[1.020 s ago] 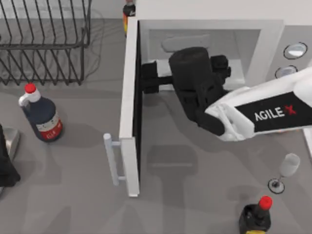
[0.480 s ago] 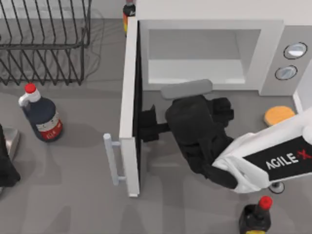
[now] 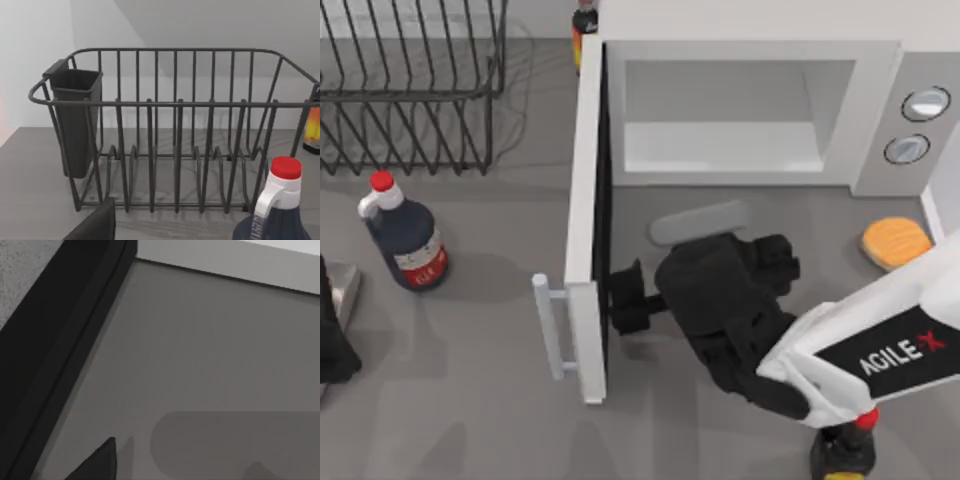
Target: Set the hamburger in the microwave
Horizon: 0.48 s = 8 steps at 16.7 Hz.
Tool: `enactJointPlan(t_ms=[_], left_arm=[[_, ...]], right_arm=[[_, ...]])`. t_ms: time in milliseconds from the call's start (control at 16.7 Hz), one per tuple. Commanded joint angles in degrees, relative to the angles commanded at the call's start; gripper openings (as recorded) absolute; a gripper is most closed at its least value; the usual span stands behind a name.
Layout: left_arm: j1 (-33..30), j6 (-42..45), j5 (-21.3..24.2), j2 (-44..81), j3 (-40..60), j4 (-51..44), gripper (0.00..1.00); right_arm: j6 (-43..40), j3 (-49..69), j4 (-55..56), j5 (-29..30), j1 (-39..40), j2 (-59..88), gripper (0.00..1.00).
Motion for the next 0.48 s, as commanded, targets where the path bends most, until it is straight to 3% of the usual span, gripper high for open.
enactJointPlan(t_ms=[480], left_arm=[[0.0, 0.0, 0.0, 0.0, 0.0, 0.0, 1.0]], right_arm=[[-0.1, 3.6, -1.8, 0.6, 0.0, -5.3, 1.0]])
